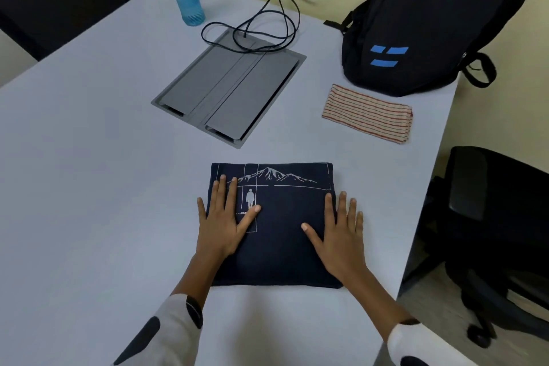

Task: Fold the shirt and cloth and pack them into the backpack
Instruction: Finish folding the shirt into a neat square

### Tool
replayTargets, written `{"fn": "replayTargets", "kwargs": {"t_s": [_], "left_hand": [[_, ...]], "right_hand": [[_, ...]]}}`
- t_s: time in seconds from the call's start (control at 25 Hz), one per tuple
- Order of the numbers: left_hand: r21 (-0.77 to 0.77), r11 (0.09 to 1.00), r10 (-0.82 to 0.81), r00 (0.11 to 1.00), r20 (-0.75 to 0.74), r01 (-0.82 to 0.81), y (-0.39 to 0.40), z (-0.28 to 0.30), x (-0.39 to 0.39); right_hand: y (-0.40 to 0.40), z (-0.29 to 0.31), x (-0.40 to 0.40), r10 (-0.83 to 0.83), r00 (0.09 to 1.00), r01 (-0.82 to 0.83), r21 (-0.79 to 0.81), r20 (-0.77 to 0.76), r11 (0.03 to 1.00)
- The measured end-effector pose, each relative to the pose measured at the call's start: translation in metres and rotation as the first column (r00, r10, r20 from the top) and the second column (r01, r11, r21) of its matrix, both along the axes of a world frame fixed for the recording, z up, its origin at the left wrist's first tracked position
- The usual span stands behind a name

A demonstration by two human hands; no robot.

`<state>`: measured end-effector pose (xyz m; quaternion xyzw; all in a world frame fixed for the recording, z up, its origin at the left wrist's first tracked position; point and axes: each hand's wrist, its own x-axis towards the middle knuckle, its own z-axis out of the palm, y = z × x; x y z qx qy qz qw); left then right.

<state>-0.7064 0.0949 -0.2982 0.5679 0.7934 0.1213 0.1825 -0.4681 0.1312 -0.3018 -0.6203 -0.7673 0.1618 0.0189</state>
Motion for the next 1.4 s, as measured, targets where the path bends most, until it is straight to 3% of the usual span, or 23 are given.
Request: {"fn": "replayTargets", "kwargs": {"t_s": [0.04, 0.12, 0.24, 0.44, 0.56, 0.64, 0.72, 0.8, 0.88, 0.92, 0.96, 1.0, 1.08, 1.16, 1.24, 1.32, 1.4], "left_hand": [[0.003, 1.000, -0.011, 1.000, -0.026, 0.011, -0.005, 0.004, 0.002], [0.042, 0.998, -0.037, 0.998, -0.043, 0.039, -0.022, 0.006, 0.009], [0.069, 0.994, -0.087, 0.996, 0.014, 0.086, -0.060, -0.003, 0.013], [0.004, 0.984, -0.176, 0.984, -0.020, 0.177, -0.103, -0.016, -0.010], [0.033, 0.999, -0.007, 0.987, 0.163, 0.002, -0.111, -0.014, -0.003], [0.045, 0.978, 0.174, 0.919, 0.354, -0.203, -0.116, -0.004, 0.012], [0.021, 0.864, 0.408, 0.723, 0.558, -0.503, -0.123, 0.004, 0.027], [-0.144, 0.647, 0.573, 0.353, 0.740, -0.749, -0.126, 0.018, 0.039], [-0.363, 0.495, 0.505, -0.078, 0.860, -0.789, -0.125, 0.027, 0.043], [-0.441, 0.480, 0.419, -0.244, 0.875, -0.758, -0.124, 0.032, 0.047], [-0.473, 0.496, 0.360, -0.323, 0.875, -0.728, -0.121, 0.038, 0.051], [-0.454, 0.539, 0.323, -0.323, 0.889, -0.709, -0.120, 0.045, 0.054], [-0.330, 0.602, 0.304, -0.173, 0.937, -0.727, -0.115, 0.059, 0.057], [-0.155, 0.625, 0.270, 0.025, 0.963, -0.765, -0.108, 0.077, 0.051], [0.102, 0.634, 0.249, 0.327, 0.911, -0.767, -0.104, 0.088, 0.041], [0.314, 0.708, 0.294, 0.668, 0.683, -0.633, -0.099, 0.095, 0.039], [0.314, 0.784, 0.336, 0.792, 0.510, -0.535, -0.086, 0.095, 0.048]], "right_hand": [[0.005, 0.011, -0.003, 0.029, 0.999, -0.028, 0.039, -0.029, 0.999], [0.003, 0.026, -0.016, 0.240, 0.968, -0.231, 0.118, -0.074, 0.966], [-0.022, 0.023, -0.036, 0.583, 0.811, -0.584, 0.099, 0.041, 0.806], [-0.040, 0.018, -0.049, 0.619, 0.743, -0.643, 0.018, 0.255, 0.765], [-0.060, 0.019, -0.063, 0.629, 0.697, -0.680, 0.037, 0.346, 0.733], [-0.066, 0.022, -0.073, 0.608, 0.685, -0.666, 0.008, 0.402, 0.746], [-0.066, 0.027, -0.079, 0.608, 0.666, -0.653, -0.058, 0.432, 0.755], [-0.062, 0.041, -0.084, 0.598, 0.693, -0.608, -0.119, 0.403, 0.785], [-0.058, 0.058, -0.090, 0.604, 0.744, -0.595, -0.128, 0.286, 0.794], [-0.058, 0.070, -0.094, 0.605, 0.773, -0.584, -0.161, 0.189, 0.796], [-0.059, 0.084, -0.099, 0.587, 0.806, -0.565, -0.196, 0.078, 0.802], [-0.060, 0.097, -0.104, 0.561, 0.827, -0.554, -0.215, -0.034, 0.804], [-0.065, 0.125, -0.110, 0.484, 0.817, -0.550, -0.170, -0.313, 0.818], [-0.061, 0.149, -0.108, 0.296, 0.720, -0.507, -0.184, -0.628, 0.842], [-0.048, 0.163, -0.095, 0.041, 0.543, -0.498, -0.283, -0.839, 0.820], [-0.030, 0.160, -0.077, -0.198, 0.377, -0.520, -0.383, -0.905, 0.763], [-0.012, 0.140, -0.058, -0.382, 0.313, -0.512, -0.493, -0.870, 0.703]]}}
